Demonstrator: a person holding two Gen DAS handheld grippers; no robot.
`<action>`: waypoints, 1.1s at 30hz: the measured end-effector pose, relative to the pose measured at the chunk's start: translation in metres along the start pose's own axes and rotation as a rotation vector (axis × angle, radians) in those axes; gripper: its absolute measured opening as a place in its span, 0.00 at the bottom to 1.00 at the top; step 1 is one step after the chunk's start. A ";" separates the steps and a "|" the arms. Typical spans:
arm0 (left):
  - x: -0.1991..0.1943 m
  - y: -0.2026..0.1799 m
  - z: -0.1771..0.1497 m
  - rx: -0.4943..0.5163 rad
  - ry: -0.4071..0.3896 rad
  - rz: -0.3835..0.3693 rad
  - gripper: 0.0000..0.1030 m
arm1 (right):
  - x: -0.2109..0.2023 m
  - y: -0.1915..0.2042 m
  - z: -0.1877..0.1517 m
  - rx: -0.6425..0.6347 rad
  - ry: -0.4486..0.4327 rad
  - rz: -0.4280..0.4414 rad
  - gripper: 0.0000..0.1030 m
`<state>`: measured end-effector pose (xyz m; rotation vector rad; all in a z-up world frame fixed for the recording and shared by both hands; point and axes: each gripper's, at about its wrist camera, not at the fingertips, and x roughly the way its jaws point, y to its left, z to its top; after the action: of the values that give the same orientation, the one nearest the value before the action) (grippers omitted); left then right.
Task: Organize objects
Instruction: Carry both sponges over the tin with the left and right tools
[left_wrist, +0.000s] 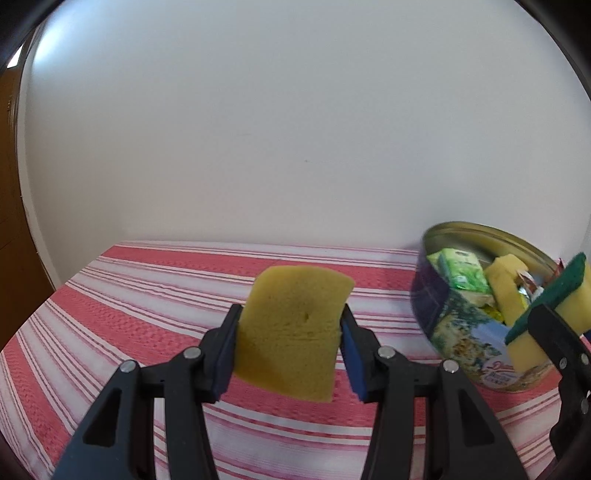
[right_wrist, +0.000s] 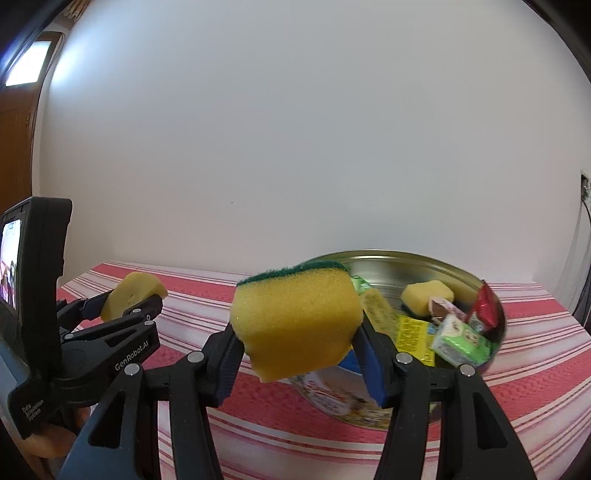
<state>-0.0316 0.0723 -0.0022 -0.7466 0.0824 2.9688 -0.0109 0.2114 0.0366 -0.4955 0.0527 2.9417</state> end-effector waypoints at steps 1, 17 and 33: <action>-0.001 -0.005 0.000 0.005 0.002 -0.006 0.48 | -0.006 0.001 0.002 -0.001 0.000 -0.003 0.57; -0.009 -0.056 0.000 0.035 -0.015 -0.091 0.48 | -0.028 -0.035 0.005 -0.028 -0.028 -0.084 0.57; -0.009 -0.102 0.010 0.062 -0.034 -0.174 0.48 | -0.043 -0.053 0.014 0.023 -0.047 -0.142 0.57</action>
<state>-0.0192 0.1745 0.0078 -0.6596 0.1008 2.7994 0.0329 0.2580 0.0638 -0.4088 0.0444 2.8085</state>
